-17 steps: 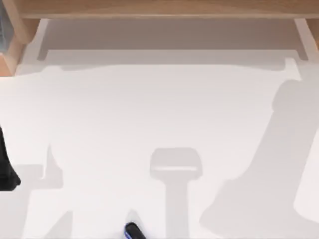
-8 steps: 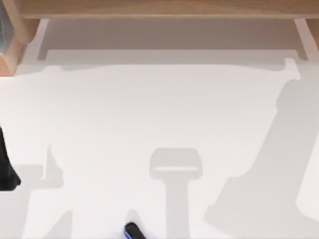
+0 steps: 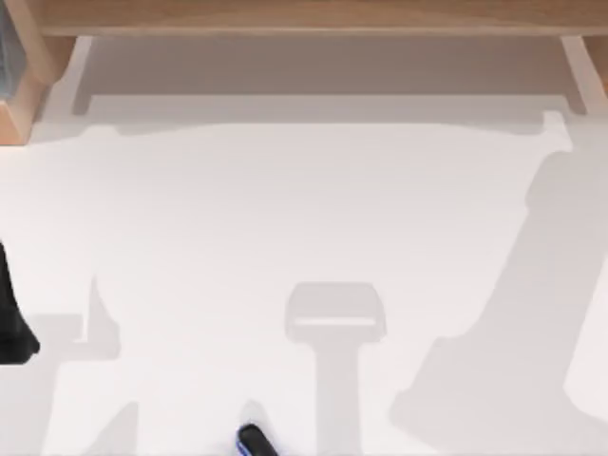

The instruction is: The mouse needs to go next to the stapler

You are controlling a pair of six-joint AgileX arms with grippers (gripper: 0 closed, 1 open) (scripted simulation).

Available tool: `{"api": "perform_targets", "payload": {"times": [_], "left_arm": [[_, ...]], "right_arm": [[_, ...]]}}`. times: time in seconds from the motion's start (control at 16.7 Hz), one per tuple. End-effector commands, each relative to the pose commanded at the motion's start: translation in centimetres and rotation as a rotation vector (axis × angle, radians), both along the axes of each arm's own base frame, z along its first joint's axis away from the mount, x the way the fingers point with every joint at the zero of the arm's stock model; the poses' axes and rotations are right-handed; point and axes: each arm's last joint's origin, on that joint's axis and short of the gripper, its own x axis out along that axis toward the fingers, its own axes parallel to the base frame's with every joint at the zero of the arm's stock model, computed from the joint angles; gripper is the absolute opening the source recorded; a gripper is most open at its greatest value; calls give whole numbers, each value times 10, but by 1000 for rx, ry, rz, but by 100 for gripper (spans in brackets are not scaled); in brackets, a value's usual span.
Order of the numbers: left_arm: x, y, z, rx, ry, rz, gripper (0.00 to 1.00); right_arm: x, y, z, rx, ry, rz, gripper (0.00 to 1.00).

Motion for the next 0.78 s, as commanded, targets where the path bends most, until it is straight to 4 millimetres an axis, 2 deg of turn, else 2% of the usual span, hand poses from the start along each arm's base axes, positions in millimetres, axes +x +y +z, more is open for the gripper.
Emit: {"api": "perform_targets", "payload": {"times": [0.06,0.12,0.66,0.78], "left_arm": [[0,0,0,0,0,0,100],[0,0,0,0,0,0,100],[0,0,0,0,0,0,100],[0,0,0,0,0,0,100]], "right_arm": [[0,0,0,0,0,0,2],[0,0,0,0,0,0,0],[0,0,2,-1,-3,-1,0],[-2,0,14,-13,-22,-13,0]]}}
